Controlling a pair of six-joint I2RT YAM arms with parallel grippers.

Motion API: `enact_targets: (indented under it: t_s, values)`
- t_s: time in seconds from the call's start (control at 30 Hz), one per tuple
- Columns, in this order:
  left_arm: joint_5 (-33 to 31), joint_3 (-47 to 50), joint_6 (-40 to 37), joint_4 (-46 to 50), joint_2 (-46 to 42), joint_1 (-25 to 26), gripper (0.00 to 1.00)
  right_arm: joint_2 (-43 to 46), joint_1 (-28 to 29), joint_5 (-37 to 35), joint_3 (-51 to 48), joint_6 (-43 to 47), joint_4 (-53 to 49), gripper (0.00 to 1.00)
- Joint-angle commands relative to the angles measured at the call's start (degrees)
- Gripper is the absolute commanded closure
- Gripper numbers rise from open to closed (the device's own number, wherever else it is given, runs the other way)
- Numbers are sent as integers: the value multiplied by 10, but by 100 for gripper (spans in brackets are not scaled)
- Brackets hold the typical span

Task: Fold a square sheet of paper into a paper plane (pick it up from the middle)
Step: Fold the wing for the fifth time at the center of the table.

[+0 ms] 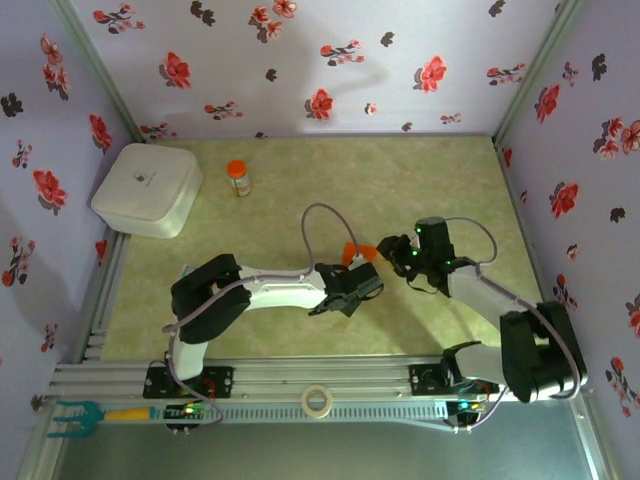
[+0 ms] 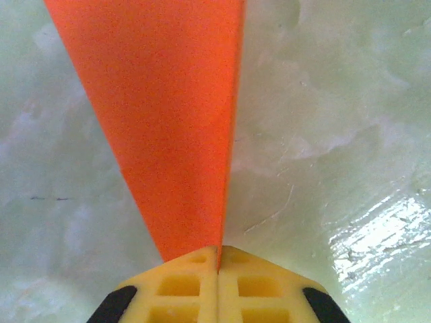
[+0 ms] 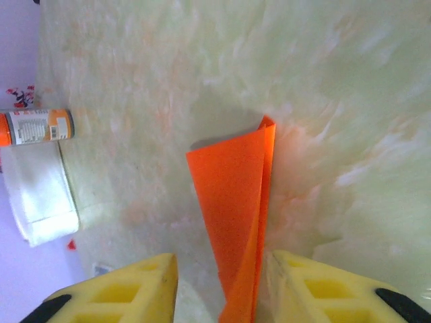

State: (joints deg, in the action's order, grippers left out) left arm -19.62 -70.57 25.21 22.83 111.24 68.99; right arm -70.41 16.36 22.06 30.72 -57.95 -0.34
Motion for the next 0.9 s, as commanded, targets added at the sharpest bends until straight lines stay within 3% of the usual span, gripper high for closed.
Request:
enact_targets:
  t_s: [0.0, 0.4, 0.53, 0.87]
  values:
    - [55, 27, 24, -48, -27, -21, 97, 30, -9, -51, 11, 46, -88, 58]
    - [166, 93, 45, -152, -45, -55, 97, 33, -11, -34, 3, 42, -73, 57]
    - [205, 138, 48, -229, -56, -64, 97, 33, -12, -17, -11, 40, -32, 57]
    - [336, 209, 96, -344, -59, -113, 97, 48, 3, 14, -61, 74, 55, 65]
